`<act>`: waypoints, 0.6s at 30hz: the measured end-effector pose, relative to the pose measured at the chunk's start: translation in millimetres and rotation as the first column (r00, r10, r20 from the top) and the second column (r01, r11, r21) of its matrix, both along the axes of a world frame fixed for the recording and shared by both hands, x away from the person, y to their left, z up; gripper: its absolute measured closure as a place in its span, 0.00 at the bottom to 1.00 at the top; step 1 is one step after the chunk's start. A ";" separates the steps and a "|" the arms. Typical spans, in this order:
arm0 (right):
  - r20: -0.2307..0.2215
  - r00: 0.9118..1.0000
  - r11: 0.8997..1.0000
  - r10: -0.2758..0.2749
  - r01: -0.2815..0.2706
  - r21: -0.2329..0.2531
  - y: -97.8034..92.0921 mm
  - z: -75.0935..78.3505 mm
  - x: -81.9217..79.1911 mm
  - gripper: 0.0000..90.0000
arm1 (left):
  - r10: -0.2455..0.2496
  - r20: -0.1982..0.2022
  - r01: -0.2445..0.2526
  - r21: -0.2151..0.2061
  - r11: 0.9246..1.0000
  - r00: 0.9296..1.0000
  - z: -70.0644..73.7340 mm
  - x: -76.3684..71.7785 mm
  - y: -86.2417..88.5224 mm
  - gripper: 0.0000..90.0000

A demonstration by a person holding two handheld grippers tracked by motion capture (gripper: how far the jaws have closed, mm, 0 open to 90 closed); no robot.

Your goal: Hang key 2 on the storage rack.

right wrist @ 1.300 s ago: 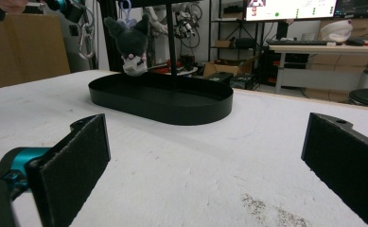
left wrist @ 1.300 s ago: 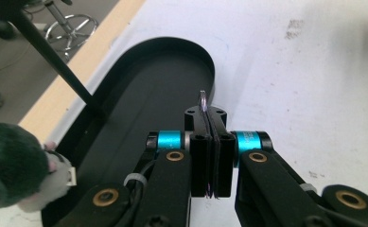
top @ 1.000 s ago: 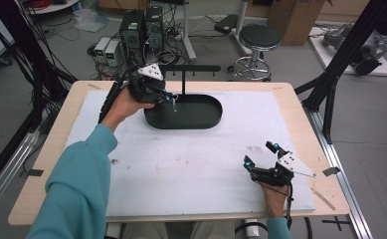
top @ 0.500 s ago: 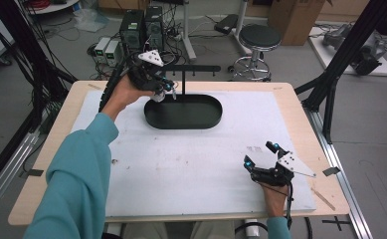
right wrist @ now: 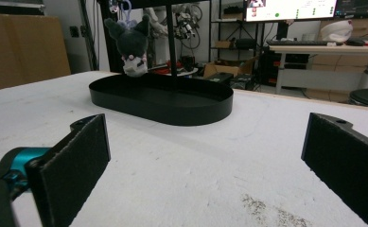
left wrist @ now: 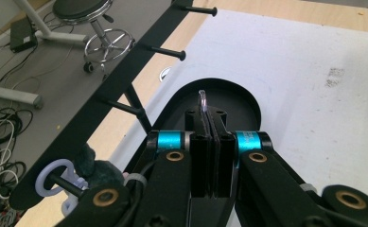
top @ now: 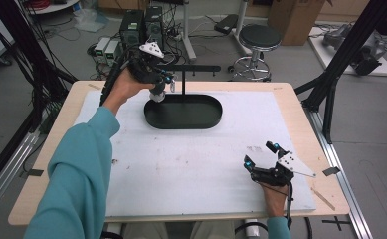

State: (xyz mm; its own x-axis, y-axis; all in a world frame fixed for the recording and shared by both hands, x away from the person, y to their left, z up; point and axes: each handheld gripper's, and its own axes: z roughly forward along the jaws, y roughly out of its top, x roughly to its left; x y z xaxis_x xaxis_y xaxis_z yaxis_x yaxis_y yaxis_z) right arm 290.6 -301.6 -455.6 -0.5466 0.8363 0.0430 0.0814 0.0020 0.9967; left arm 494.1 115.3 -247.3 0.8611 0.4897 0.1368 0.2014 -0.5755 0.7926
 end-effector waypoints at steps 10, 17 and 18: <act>0.001 1.000 1.000 0.000 0.000 -0.001 0.0 0.1 0.1 0.01 | 0.054 -0.038 -0.054 0.007 0.999 0.998 1.5 12.9 -7.3 0.98; 0.001 1.000 1.000 0.001 -0.001 0.000 0.2 0.0 0.2 0.01 | 0.084 -0.057 -0.083 0.016 0.996 0.995 -4.8 20.0 -10.5 0.98; 0.000 1.000 1.000 0.001 -0.001 0.001 0.3 0.1 0.1 0.01 | 0.088 -0.059 -0.087 0.017 0.996 0.994 -5.8 21.0 -10.9 0.98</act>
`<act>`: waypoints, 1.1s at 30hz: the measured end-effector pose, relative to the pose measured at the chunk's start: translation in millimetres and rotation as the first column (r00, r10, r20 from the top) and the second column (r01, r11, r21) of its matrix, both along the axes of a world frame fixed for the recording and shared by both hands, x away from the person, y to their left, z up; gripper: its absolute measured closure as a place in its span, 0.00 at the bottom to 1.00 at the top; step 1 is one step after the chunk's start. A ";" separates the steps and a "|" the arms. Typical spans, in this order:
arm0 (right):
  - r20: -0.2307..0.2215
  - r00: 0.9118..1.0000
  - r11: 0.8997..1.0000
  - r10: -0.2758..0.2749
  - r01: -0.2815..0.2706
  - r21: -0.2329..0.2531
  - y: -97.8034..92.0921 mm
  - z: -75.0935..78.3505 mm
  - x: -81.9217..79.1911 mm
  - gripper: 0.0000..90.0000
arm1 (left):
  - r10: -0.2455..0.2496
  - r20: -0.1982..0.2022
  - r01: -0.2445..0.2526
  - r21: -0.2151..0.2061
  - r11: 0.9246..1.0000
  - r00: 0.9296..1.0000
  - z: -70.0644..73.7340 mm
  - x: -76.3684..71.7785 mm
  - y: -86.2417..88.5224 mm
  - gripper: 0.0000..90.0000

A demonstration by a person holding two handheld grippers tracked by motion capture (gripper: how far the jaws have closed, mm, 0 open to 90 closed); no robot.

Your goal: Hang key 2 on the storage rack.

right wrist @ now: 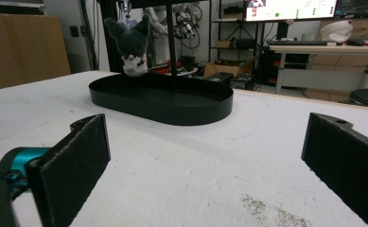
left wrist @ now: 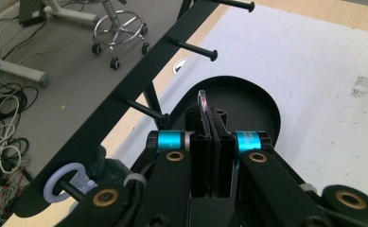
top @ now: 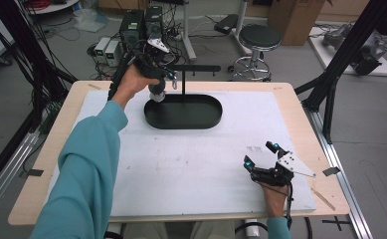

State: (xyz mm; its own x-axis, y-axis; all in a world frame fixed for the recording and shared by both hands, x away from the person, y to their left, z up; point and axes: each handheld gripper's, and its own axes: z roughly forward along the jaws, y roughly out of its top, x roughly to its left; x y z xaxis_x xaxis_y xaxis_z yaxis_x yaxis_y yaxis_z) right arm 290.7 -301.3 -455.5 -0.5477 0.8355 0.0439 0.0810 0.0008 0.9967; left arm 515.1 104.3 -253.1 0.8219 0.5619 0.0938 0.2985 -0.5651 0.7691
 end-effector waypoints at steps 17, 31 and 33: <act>0.000 1.000 1.000 0.000 0.000 -0.002 0.0 0.0 0.0 0.01 | 0.047 -0.012 -0.047 0.006 0.999 0.999 -10.1 12.1 0.3 0.98; -0.001 1.000 1.000 0.001 -0.001 -0.002 -0.1 0.0 0.0 0.01 | 0.087 -0.005 -0.087 0.001 0.996 0.996 -15.0 19.1 2.0 0.98; -0.001 1.000 1.000 0.001 -0.001 -0.001 0.0 0.0 0.0 0.01 | 0.094 -0.001 -0.094 -0.004 0.996 0.996 -15.2 19.6 2.1 0.98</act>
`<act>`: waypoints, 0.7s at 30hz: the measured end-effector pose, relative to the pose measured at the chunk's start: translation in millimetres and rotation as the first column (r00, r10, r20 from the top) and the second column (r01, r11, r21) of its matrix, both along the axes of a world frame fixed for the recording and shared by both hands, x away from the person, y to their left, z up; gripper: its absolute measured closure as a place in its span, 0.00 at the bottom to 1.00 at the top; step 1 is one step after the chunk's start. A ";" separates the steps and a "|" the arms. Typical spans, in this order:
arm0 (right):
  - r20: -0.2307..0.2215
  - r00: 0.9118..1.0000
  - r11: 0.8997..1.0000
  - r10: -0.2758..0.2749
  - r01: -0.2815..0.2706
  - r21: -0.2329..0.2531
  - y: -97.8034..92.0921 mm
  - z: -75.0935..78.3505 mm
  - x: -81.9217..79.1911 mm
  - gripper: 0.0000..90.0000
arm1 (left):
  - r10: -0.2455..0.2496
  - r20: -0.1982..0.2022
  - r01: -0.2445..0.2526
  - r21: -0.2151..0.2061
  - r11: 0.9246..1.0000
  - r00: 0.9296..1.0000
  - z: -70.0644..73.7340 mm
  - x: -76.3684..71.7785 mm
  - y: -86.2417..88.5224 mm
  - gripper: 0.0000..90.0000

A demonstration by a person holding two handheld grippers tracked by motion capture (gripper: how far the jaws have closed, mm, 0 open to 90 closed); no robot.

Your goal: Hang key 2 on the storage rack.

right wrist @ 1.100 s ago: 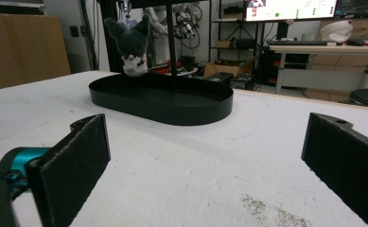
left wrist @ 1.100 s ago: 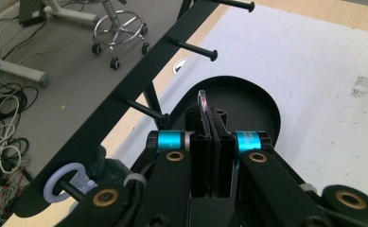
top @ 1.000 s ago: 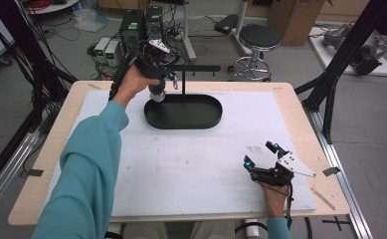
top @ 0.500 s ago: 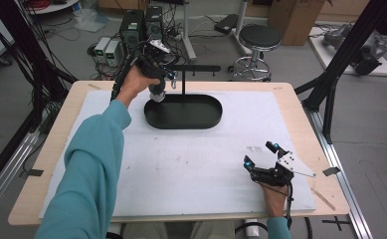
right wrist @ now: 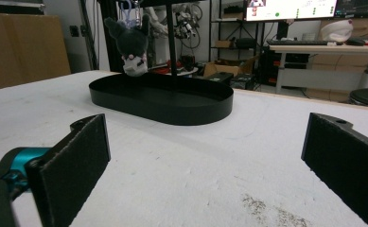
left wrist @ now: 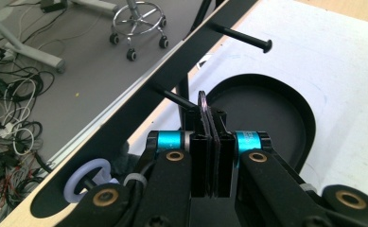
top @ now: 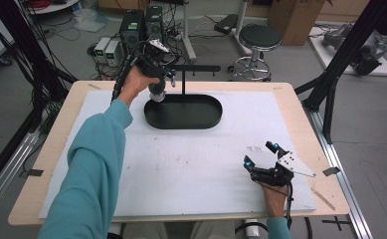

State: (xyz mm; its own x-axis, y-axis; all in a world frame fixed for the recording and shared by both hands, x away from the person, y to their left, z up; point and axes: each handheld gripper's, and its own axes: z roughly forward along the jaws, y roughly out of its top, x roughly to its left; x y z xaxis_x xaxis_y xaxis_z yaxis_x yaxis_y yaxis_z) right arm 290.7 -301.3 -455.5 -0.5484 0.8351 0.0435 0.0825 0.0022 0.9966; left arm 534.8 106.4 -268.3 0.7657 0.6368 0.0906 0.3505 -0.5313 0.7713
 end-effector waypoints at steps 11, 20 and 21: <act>-0.001 1.000 1.000 0.001 -0.001 -0.002 0.0 -0.1 -0.2 0.01 | 0.051 0.023 -0.051 0.009 0.999 0.998 -3.9 3.3 -5.2 0.98; 0.003 1.000 1.000 0.002 -0.002 -0.002 -0.1 -0.1 0.2 0.01 | 0.097 0.025 -0.097 -0.015 0.995 0.995 -5.5 8.0 -4.1 0.98; 0.003 1.000 1.000 0.001 -0.001 -0.003 -0.2 -0.1 0.2 0.01 | 0.098 0.026 -0.097 -0.016 0.995 0.995 -5.6 8.2 -4.3 0.98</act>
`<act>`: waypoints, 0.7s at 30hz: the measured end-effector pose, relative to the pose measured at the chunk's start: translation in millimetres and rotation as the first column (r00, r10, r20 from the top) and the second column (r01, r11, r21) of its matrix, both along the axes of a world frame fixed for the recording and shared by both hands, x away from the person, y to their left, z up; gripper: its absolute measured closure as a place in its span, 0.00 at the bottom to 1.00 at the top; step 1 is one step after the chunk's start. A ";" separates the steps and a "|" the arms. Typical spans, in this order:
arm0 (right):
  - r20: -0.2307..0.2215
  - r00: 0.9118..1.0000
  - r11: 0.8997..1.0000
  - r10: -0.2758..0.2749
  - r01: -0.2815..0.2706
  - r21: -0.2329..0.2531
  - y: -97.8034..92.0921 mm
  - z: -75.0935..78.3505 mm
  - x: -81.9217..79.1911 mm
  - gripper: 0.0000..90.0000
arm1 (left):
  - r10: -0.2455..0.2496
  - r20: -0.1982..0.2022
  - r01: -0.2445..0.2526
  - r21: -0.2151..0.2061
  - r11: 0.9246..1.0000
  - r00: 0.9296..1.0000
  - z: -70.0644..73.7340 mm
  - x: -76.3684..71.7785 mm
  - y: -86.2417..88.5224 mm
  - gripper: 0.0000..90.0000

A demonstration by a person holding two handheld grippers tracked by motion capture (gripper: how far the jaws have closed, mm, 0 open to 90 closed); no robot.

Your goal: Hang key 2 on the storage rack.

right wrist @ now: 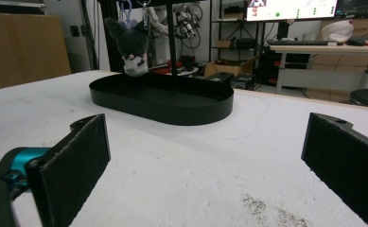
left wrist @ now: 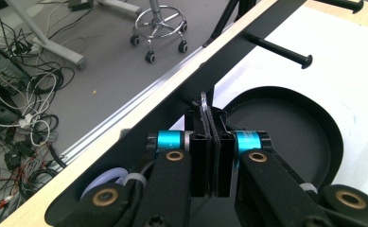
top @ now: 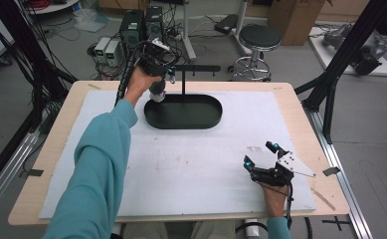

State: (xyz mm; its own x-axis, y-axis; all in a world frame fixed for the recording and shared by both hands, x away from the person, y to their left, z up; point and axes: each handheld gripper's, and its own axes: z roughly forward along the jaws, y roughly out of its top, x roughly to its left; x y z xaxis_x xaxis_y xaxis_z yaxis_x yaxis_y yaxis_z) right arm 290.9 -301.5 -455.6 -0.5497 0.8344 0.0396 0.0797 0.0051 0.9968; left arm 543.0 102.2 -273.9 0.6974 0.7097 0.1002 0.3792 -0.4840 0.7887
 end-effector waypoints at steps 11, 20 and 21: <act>-0.003 1.000 1.000 -0.001 0.001 0.001 0.3 0.0 -0.3 0.01 | 0.017 0.008 -0.017 -0.005 1.000 1.000 -2.1 1.9 -0.1 0.98; -0.002 1.000 1.000 -0.002 0.002 -0.002 0.2 0.0 -0.3 0.01 | 0.033 0.029 -0.032 -0.023 0.999 0.999 0.8 0.6 3.4 0.80; -0.002 1.000 1.000 -0.002 0.002 -0.003 0.3 0.0 -0.3 0.01 | 0.036 0.030 -0.036 -0.028 0.999 0.999 0.6 0.9 3.5 0.76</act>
